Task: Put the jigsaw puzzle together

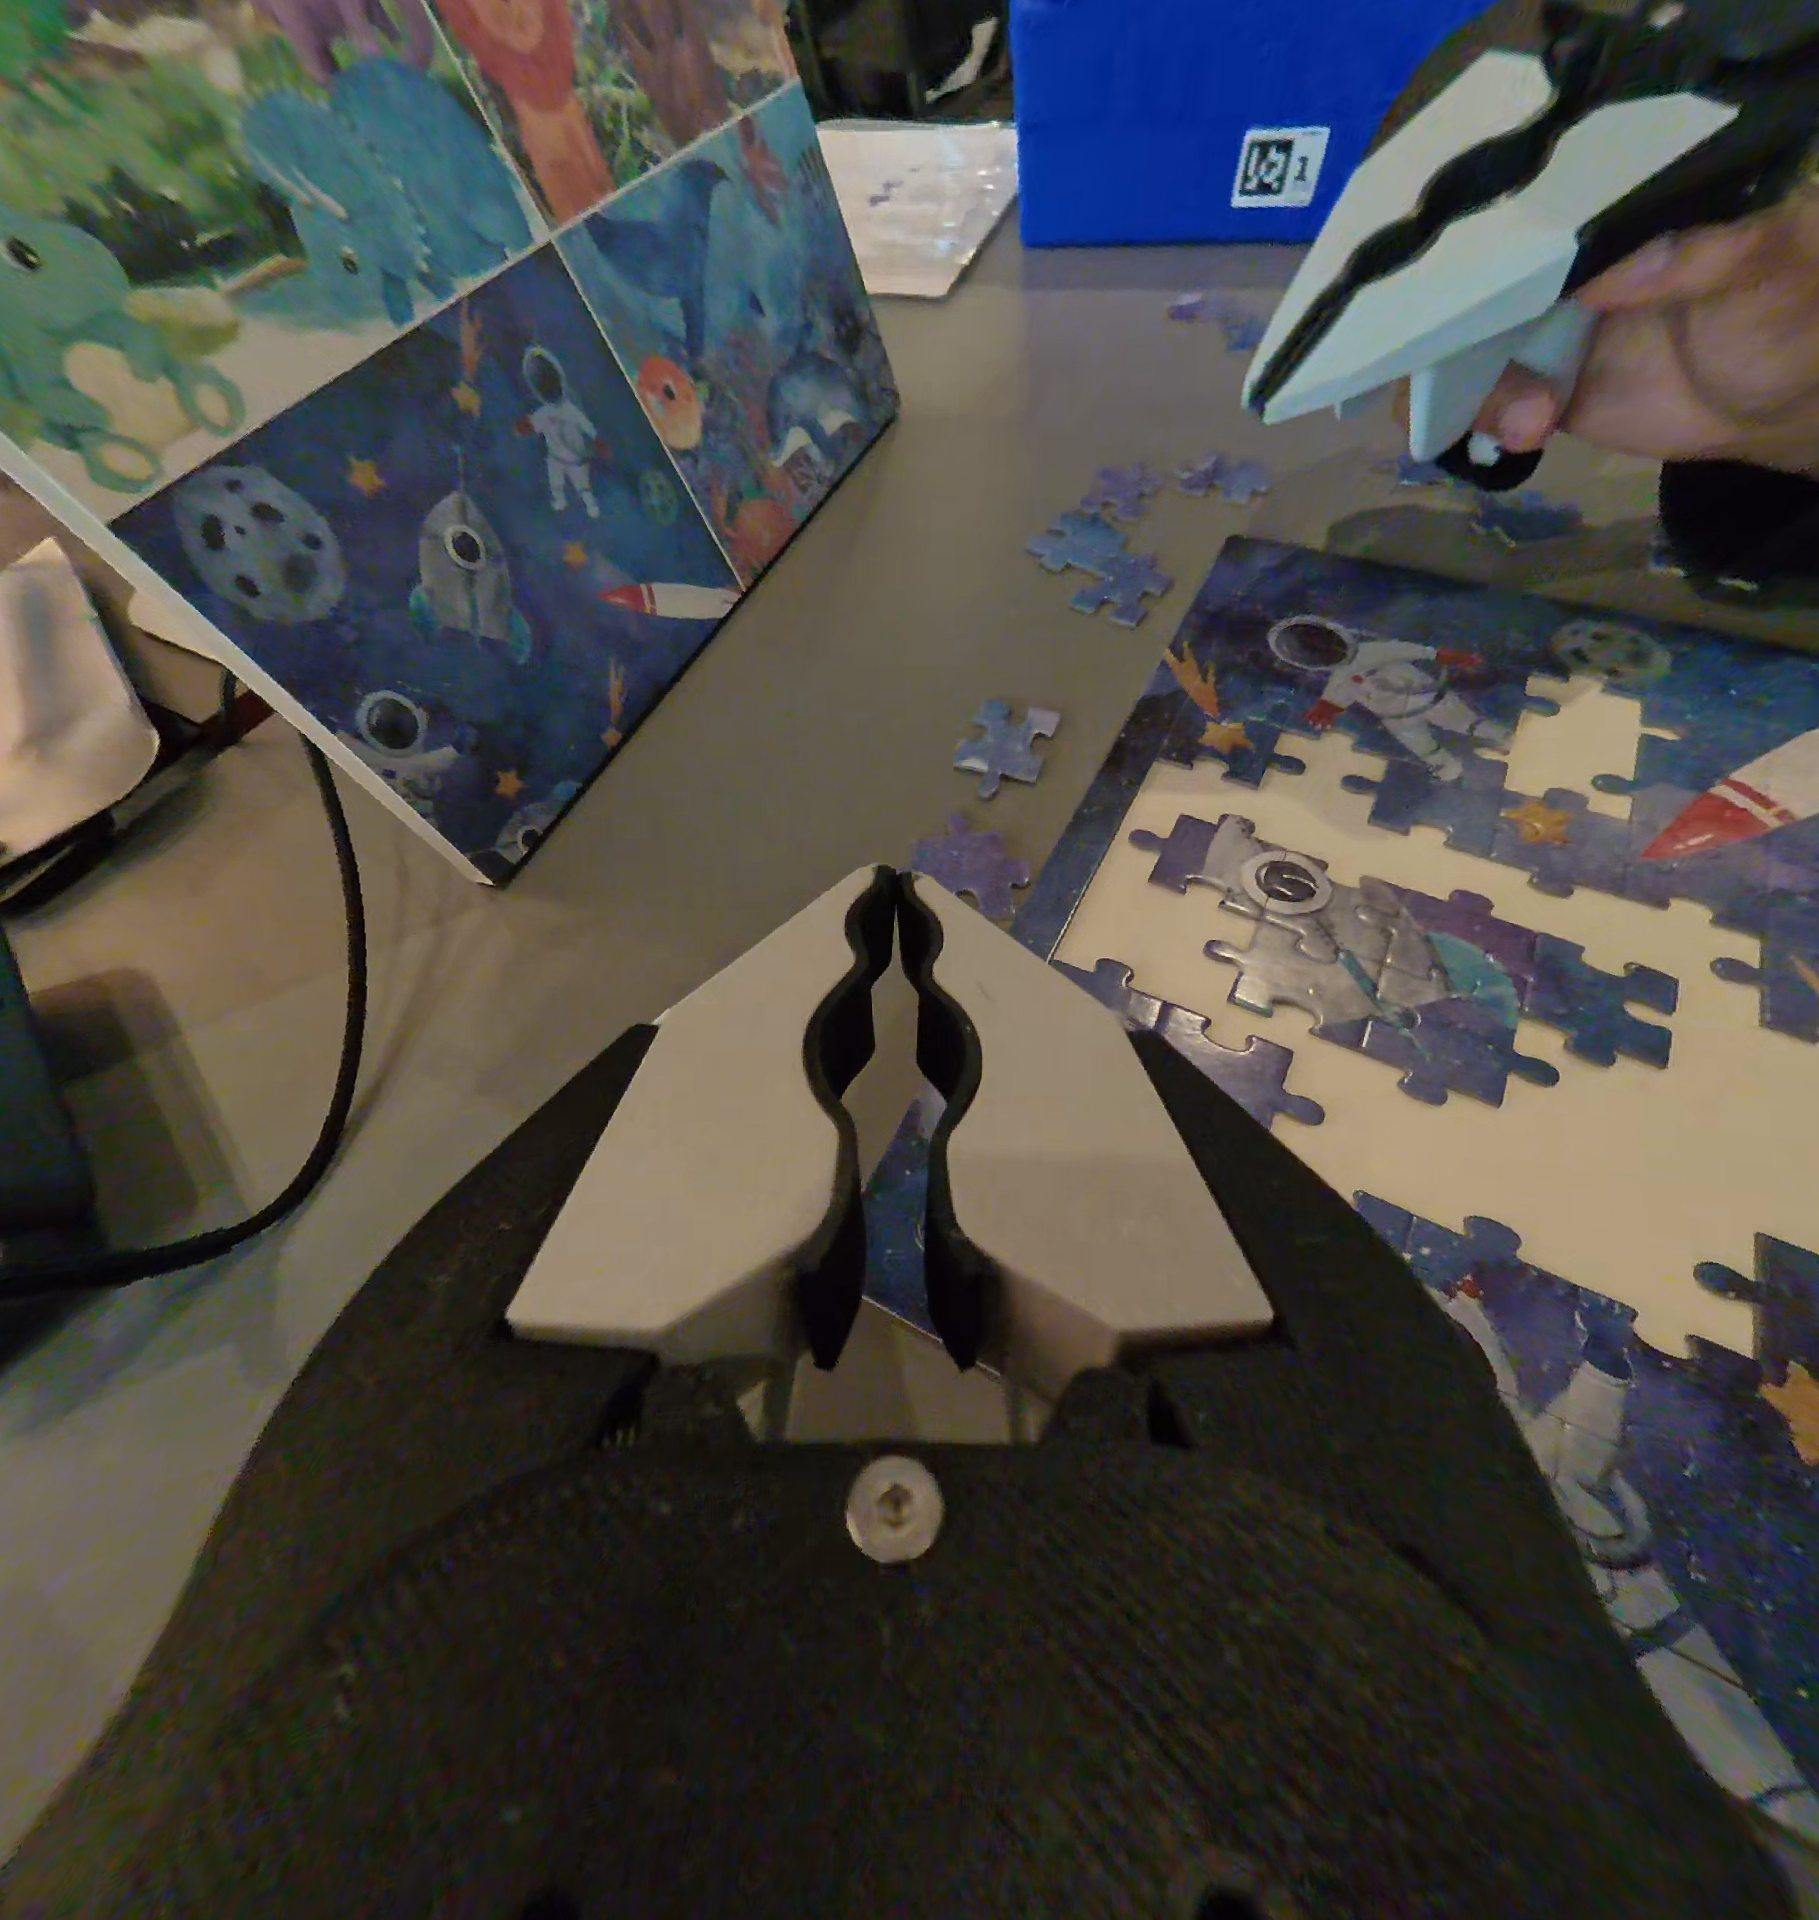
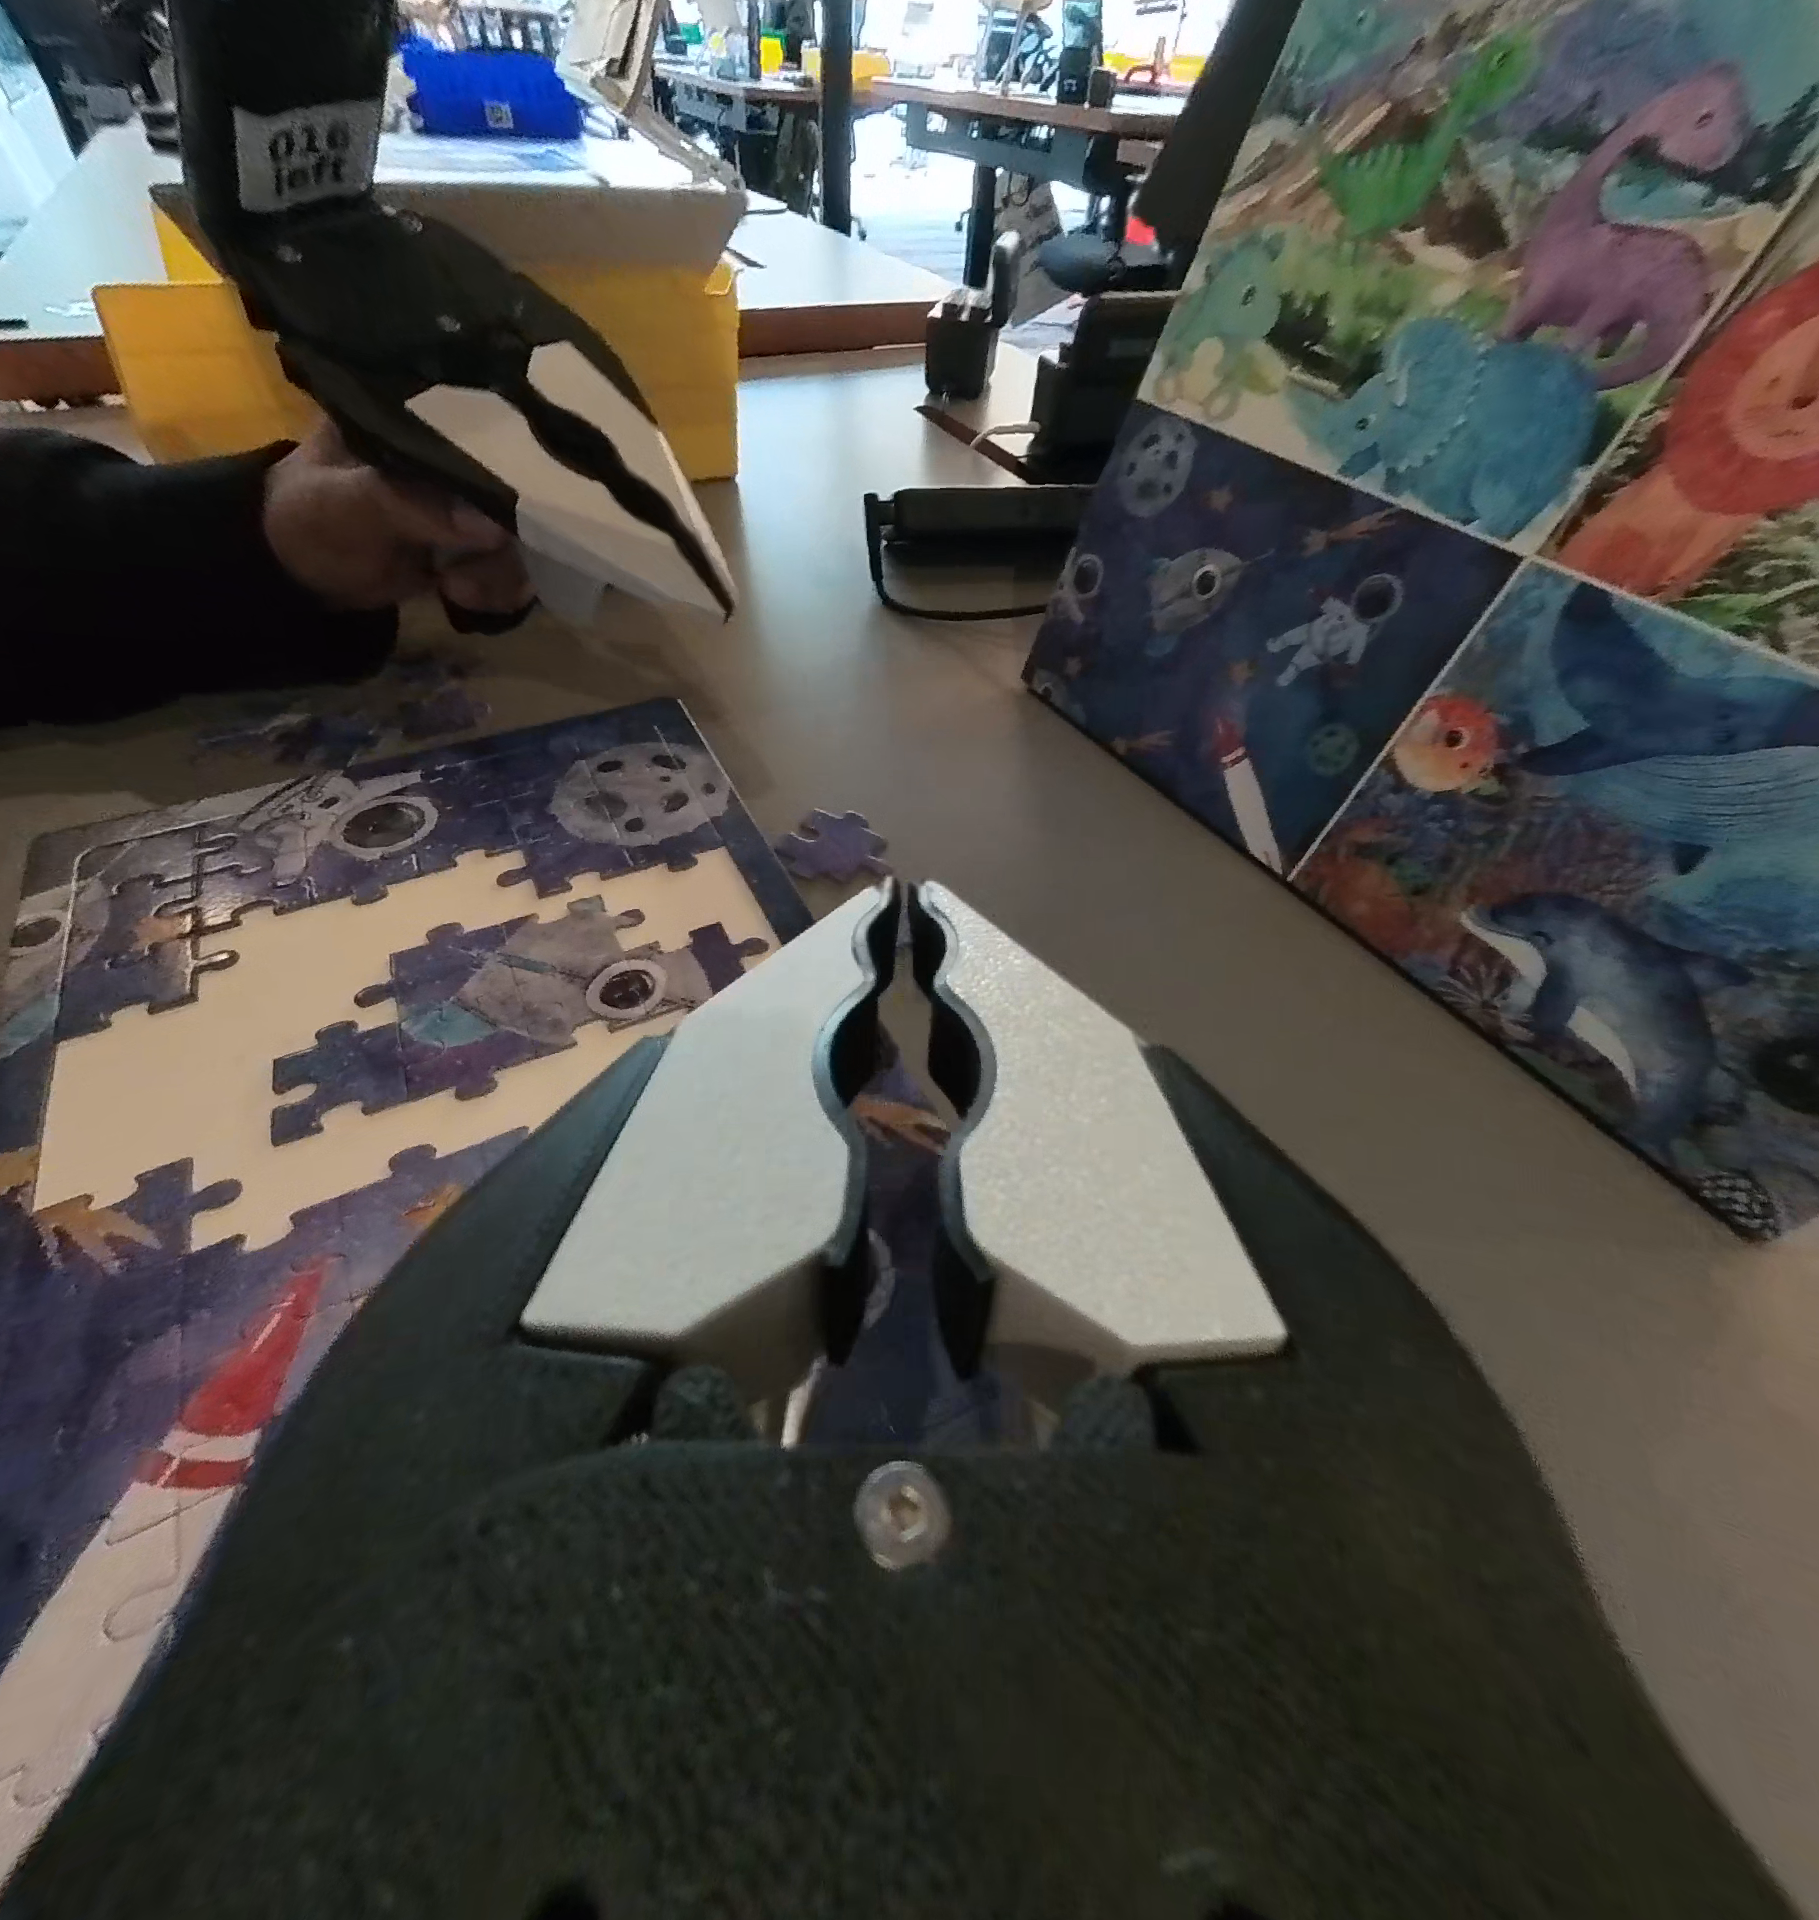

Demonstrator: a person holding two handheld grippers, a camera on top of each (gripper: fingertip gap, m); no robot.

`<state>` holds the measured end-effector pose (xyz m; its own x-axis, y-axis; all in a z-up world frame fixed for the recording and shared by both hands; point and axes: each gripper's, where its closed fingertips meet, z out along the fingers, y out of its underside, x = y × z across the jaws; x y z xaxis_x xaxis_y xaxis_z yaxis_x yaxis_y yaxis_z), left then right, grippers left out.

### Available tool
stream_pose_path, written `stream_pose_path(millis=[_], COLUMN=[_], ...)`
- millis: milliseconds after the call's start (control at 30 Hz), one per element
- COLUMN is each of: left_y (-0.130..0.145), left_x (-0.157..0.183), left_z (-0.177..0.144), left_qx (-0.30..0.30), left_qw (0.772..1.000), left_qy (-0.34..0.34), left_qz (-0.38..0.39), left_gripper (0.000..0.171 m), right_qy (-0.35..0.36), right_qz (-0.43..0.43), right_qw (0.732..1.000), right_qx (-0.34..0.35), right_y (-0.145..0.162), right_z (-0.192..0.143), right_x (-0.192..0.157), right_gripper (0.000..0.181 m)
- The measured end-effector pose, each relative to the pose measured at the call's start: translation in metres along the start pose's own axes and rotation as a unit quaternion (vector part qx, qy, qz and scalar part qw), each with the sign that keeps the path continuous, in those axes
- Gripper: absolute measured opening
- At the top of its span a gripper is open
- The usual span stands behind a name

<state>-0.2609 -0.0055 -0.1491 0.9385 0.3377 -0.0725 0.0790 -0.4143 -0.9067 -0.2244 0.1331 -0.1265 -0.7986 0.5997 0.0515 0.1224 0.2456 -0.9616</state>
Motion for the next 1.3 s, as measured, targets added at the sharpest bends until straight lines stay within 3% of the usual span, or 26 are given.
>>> stream_pose_path(millis=[267,467,767,1133,1300], left_y=[0.005,0.024,0.023,0.023,0.019], left_x=[0.003,-0.014,-0.016,-0.011,0.015], left_z=[0.004,0.009,0.008,0.01,0.017], left_qx=[-0.019,-0.082,-0.094,-0.089,-0.078], left_qw=[1.0,0.992,0.988,0.99,0.995], left_qy=[-0.004,-0.076,-0.099,-0.083,-0.017], left_qz=[0.016,0.051,0.078,0.068,0.052], left_gripper=[0.0,0.0,0.0,0.0,0.0], right_qy=[-0.013,-0.026,-0.037,-0.028,-0.017], right_qz=[-0.007,0.003,-0.006,-0.004,-0.013], right_qw=[1.0,0.999,0.998,0.998,0.998], right_qx=[-0.018,-0.025,-0.042,-0.052,-0.058], right_y=[0.008,0.013,0.02,0.023,0.025], right_z=[0.008,0.012,0.019,0.019,0.018], right_x=[-0.008,-0.012,-0.021,-0.018,-0.013], right_gripper=[0.001,0.002,0.003,0.006,0.007])
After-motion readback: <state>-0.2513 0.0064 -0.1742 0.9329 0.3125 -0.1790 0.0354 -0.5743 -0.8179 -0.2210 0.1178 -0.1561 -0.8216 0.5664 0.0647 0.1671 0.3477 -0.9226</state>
